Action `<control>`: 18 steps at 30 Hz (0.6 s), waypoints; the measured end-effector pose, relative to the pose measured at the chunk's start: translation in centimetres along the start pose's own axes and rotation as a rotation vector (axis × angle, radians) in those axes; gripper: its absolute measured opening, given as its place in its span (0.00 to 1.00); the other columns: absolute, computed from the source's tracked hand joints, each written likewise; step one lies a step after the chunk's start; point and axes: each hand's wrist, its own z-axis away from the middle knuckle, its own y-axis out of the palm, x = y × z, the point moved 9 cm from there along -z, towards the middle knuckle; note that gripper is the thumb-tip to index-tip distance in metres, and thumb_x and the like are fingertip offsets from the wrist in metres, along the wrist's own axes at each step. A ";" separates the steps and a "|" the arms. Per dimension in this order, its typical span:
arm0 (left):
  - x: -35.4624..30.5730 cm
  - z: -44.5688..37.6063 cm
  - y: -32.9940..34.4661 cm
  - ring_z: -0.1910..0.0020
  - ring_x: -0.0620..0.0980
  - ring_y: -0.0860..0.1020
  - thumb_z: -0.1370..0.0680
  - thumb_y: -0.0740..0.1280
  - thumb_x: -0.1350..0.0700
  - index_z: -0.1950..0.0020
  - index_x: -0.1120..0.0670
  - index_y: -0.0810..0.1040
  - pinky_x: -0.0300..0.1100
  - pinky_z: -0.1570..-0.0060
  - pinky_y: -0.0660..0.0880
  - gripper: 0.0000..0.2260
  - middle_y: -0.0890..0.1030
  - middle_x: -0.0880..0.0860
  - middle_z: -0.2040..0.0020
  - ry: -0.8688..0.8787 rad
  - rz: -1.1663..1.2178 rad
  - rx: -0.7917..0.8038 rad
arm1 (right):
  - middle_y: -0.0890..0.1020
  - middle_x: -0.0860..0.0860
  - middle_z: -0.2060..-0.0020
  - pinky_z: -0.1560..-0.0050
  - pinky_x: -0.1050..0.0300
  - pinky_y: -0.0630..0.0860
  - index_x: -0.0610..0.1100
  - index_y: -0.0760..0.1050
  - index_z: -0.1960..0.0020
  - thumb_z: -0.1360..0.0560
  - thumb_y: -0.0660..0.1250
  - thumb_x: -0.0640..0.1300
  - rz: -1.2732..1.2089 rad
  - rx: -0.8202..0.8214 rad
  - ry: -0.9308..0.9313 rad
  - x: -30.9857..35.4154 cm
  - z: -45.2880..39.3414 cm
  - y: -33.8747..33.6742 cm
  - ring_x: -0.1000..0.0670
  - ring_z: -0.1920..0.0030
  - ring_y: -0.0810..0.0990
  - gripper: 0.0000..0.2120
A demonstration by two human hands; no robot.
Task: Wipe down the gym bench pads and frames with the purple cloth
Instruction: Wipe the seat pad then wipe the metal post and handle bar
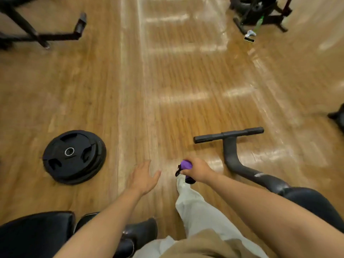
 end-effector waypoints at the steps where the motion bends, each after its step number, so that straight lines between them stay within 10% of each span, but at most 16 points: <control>1: -0.3 -1.7 -1.5 0.29 0.54 0.66 0.21 0.57 0.38 0.24 0.55 0.61 0.46 0.32 0.65 0.30 0.67 0.54 0.26 -0.028 0.005 -0.009 | 0.78 0.44 0.46 0.53 0.58 0.70 0.40 0.74 0.39 0.27 0.70 0.44 0.021 0.024 -0.021 0.9 -2.0 -1.4 0.45 0.48 0.76 0.18; 18: 2.3 -31.9 -23.5 0.30 0.55 0.67 0.22 0.57 0.37 0.26 0.56 0.62 0.48 0.33 0.66 0.31 0.68 0.55 0.28 -0.228 0.197 -0.155 | 0.76 0.46 0.44 0.54 0.63 0.69 0.41 0.70 0.35 0.26 0.70 0.44 0.186 0.165 -0.179 21.8 -35.9 -14.3 0.50 0.51 0.73 0.21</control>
